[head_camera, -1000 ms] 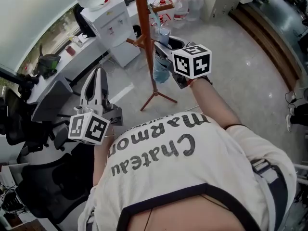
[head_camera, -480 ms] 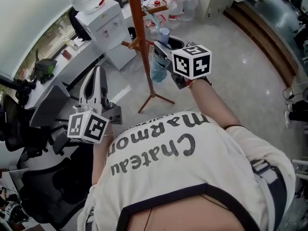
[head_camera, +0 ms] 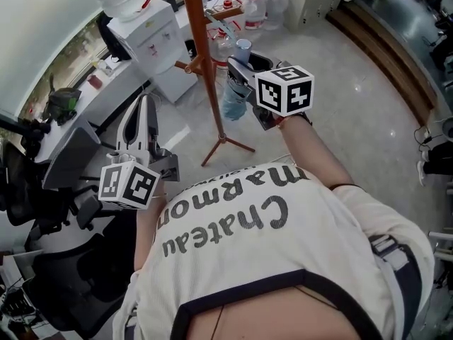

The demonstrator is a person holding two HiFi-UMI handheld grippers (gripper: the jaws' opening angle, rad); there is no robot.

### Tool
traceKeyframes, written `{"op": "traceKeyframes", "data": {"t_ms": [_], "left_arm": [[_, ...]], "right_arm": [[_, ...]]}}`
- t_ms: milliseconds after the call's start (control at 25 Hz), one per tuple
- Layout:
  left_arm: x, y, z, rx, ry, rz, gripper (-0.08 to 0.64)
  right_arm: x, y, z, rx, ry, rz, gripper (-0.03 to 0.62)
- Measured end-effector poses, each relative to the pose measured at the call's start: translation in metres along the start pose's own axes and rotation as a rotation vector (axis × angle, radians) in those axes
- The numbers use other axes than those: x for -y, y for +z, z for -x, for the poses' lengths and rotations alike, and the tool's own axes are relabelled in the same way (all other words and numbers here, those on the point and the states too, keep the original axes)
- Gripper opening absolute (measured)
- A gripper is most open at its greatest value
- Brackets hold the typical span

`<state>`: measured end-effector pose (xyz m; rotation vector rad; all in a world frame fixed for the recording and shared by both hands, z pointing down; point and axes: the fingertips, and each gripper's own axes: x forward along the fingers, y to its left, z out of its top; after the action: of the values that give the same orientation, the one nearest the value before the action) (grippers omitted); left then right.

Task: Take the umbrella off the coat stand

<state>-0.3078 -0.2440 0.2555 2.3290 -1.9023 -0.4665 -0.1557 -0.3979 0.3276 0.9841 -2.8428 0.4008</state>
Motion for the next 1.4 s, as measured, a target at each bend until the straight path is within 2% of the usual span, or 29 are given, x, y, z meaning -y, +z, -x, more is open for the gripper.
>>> {"op": "traceKeyframes", "data": {"t_ms": [960, 1400], "left_arm": [[0.008, -0.002, -0.014, -0.015, -0.044, 0.006, 0.011], [0.007, -0.005, -0.013, -0.023, -0.050, 0.014, 0.011]], "right_arm": [[0.023, 0.017, 0.022, 0.063, -0.074, 0.020, 0.173], [0.027, 0.014, 0.029, 0.062, -0.099, 0.023, 0.173]]}}
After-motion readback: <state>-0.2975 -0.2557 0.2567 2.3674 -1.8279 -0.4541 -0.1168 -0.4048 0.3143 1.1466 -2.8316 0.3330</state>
